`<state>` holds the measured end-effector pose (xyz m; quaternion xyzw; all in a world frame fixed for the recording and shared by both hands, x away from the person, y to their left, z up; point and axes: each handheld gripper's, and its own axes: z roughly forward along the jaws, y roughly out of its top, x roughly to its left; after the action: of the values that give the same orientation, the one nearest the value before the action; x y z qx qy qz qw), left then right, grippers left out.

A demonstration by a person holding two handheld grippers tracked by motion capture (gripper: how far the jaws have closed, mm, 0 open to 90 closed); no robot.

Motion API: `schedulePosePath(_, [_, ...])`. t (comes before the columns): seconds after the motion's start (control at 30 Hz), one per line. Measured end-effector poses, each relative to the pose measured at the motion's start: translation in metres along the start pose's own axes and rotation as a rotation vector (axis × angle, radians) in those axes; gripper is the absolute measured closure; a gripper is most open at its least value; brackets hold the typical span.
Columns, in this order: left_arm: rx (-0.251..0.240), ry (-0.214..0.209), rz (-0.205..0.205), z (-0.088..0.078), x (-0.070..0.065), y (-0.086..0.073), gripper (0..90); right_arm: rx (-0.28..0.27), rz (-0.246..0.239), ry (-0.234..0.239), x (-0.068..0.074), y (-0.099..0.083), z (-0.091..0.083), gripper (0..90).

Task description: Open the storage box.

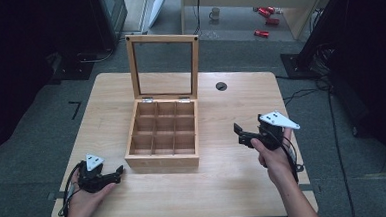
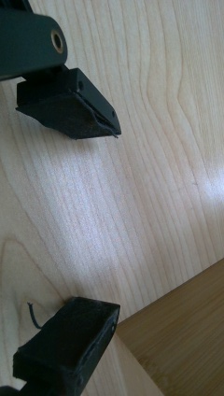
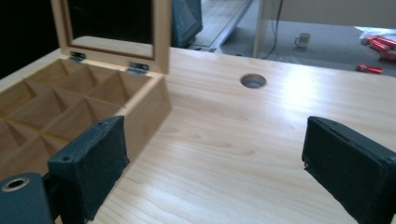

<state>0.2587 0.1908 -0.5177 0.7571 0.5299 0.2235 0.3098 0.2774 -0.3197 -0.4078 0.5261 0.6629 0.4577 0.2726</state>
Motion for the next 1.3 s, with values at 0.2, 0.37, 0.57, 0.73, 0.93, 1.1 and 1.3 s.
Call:
schedulePosePath(0.2, [-0.001, 0.000, -0.001, 0.000, 0.000, 0.000, 13.3, 0.010, -0.015, -0.073, -0.018, -0.016, -0.008, 7.2])
schedulePosePath(0.37, [0.000, 0.002, -0.002, 0.000, 0.000, 0.000, 13.3, 0.031, -0.023, -0.119, -0.034, -0.034, -0.014, 7.2])
schedulePosePath(0.57, [-0.001, 0.002, -0.002, 0.000, 0.000, 0.000, 13.3, 0.059, 0.004, -0.142, -0.051, -0.056, -0.024, 7.4])
schedulePosePath(0.73, [-0.001, 0.002, -0.002, 0.000, 0.000, 0.000, 13.3, 0.099, -0.006, -0.175, -0.060, -0.076, -0.028, 7.4])
schedulePosePath(0.93, [-0.001, 0.002, -0.003, 0.000, 0.000, 0.000, 13.3, 0.152, 0.000, -0.206, -0.071, -0.104, -0.030, 7.7])
schedulePosePath(1.1, [-0.001, 0.002, -0.003, 0.000, 0.000, 0.000, 13.3, 0.203, 0.006, -0.213, -0.077, -0.118, -0.034, 7.7])
schedulePosePath(1.3, [-0.001, 0.002, -0.003, 0.000, 0.000, 0.000, 13.3, 0.267, -0.012, -0.212, -0.077, -0.131, -0.032, 7.7])
